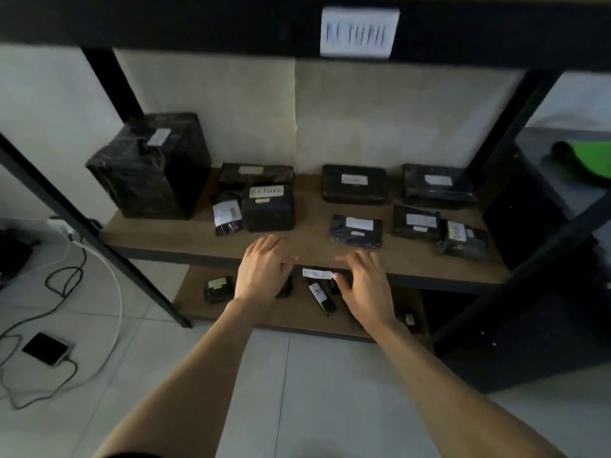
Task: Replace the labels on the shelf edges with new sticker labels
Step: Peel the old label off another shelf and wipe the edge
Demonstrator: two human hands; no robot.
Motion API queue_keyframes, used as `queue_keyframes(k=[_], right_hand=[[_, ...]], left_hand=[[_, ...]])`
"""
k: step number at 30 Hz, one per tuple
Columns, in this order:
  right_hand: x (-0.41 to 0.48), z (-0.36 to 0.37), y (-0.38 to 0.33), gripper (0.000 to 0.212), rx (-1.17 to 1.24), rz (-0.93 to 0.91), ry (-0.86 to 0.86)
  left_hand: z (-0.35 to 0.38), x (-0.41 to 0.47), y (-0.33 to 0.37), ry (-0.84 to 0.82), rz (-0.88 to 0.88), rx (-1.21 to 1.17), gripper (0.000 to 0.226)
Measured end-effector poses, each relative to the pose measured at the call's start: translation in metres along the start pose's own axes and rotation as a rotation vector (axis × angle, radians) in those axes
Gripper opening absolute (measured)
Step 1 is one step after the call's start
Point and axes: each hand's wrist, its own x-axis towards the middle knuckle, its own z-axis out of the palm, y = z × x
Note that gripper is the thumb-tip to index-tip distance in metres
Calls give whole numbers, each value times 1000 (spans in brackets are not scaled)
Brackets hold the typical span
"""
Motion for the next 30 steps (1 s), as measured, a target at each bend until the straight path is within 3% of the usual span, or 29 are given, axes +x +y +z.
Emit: queue_keyframes(k=[5, 11, 16, 30], right_hand=[[-15, 78, 35, 27, -2, -69, 53], [-2, 125, 56, 27, -62, -249, 423], [-3, 151, 67, 24, -59, -319, 573], [-1, 158, 52, 23, -217, -368, 576]], left_hand=[[87, -3, -33, -17, 45, 16, 44], [136, 0, -51, 326, 181, 17, 38], [152, 3, -61, 458, 244, 18, 38], [161, 10, -66, 584, 309, 53, 35]])
